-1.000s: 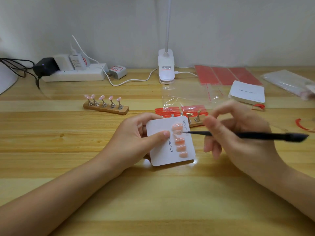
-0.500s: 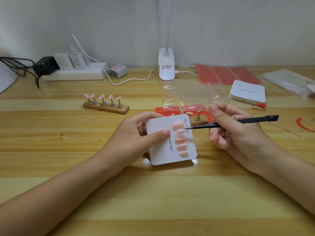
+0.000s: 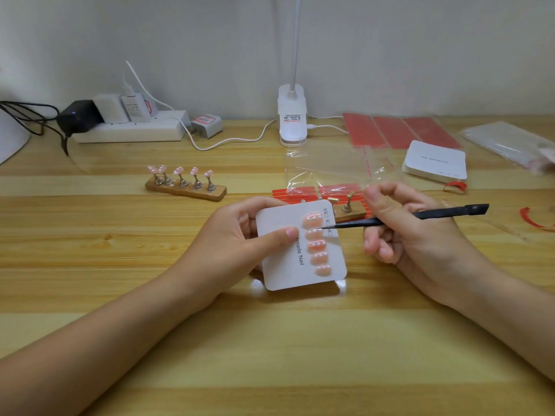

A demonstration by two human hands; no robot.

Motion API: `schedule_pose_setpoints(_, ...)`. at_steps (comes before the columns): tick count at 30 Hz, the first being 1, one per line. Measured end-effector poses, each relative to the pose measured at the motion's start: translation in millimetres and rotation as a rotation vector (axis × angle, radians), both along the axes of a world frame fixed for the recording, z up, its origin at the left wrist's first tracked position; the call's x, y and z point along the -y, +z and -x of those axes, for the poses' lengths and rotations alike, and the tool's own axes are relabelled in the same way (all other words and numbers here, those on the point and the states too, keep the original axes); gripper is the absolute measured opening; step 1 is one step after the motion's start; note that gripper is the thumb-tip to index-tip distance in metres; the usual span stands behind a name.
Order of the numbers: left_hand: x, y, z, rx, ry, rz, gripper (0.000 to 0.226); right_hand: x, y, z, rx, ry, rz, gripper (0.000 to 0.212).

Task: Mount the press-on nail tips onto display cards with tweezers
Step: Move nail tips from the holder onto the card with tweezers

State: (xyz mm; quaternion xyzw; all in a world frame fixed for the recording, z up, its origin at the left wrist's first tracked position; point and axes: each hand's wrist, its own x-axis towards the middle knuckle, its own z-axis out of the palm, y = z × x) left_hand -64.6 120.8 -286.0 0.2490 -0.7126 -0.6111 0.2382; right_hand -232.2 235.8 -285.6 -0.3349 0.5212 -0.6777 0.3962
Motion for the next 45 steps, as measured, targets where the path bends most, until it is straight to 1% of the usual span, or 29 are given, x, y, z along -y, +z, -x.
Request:
schedule_pose_setpoints(12, 0, 1, 0, -0.003, -0.008, -0.032, 0.019, 0, 0, 0, -0.003, 0.0, 0.009, 0.016)
schedule_pose_setpoints(15, 0, 1, -1, -0.009, -0.021, -0.036, 0.023, -1, 0, -1, -0.017, -0.012, 0.026, 0.015)
schedule_pose_setpoints(18, 0, 2, -1, -0.009, -0.032, -0.041, 0.027, -1, 1, -3, -0.058, -0.032, 0.056, 0.009)
schedule_pose_setpoints(21, 1, 2, -1, -0.018, -0.036, -0.055, 0.027, -1, 2, -5, -0.099, -0.034, 0.077, 0.008)
schedule_pose_setpoints(23, 1, 2, -2, -0.015, -0.037, -0.059, 0.026, -4, 3, -6, -0.18, -0.044, 0.085, 0.009)
schedule_pose_setpoints(24, 1, 2, -2, -0.014, -0.036, -0.06, 0.026, -5, 4, -6, -0.25, -0.058, 0.087, 0.01)
schedule_pose_setpoints(26, 1, 1, -2, -0.014, -0.028, -0.06, 0.027, -7, 5, -7, -0.373, -0.114, 0.105, 0.015)
schedule_pose_setpoints(27, 2, 1, -2, -0.013, -0.025, -0.061, 0.028, -8, 5, -7, -0.389, -0.158, 0.125, 0.017)
schedule_pose_setpoints(30, 3, 0, -3, -0.011, -0.022, -0.06, 0.03, -7, 3, -4, -0.312, -0.312, 0.197, 0.022)
schedule_pose_setpoints(32, 2, 0, -2, -0.014, -0.023, -0.054, 0.03, -7, 3, -3, -0.254, -0.36, 0.224, 0.034)
schedule_pose_setpoints(33, 2, 0, -2, -0.016, -0.024, -0.052, 0.029, -7, 4, -4, -0.255, -0.361, 0.222, 0.04)
schedule_pose_setpoints(34, 2, -1, -2, -0.016, -0.024, -0.053, 0.029, -6, 4, -6, -0.283, -0.35, 0.208, 0.044)
schedule_pose_setpoints(35, 2, -1, -2, -0.015, -0.024, -0.054, 0.029, -6, 4, -8, -0.323, -0.328, 0.18, 0.043)
schedule_pose_setpoints(36, 1, -1, -2, -0.015, -0.024, -0.055, 0.028, -5, 3, -10, -0.372, -0.295, 0.147, 0.037)
schedule_pose_setpoints(38, 1, 0, -2, -0.016, -0.025, -0.06, 0.028, -4, 2, -14, -0.496, -0.212, 0.102, 0.019)
schedule_pose_setpoints(39, 1, 1, -2, -0.016, -0.024, -0.061, 0.028, -3, 0, -15, -0.539, -0.168, 0.089, 0.015)
schedule_pose_setpoints(40, 0, 1, -2, -0.013, -0.022, -0.059, 0.029, -2, -2, -15, -0.551, -0.123, 0.085, 0.021)
schedule_pose_setpoints(42, -1, 3, -2, -0.003, -0.021, -0.049, 0.03, -1, -4, -16, -0.514, -0.044, 0.086, 0.035)
schedule_pose_setpoints(45, -2, 3, -1, 0.025, -0.017, -0.019, 0.03, 0, -5, -17, -0.497, -0.018, 0.09, 0.037)
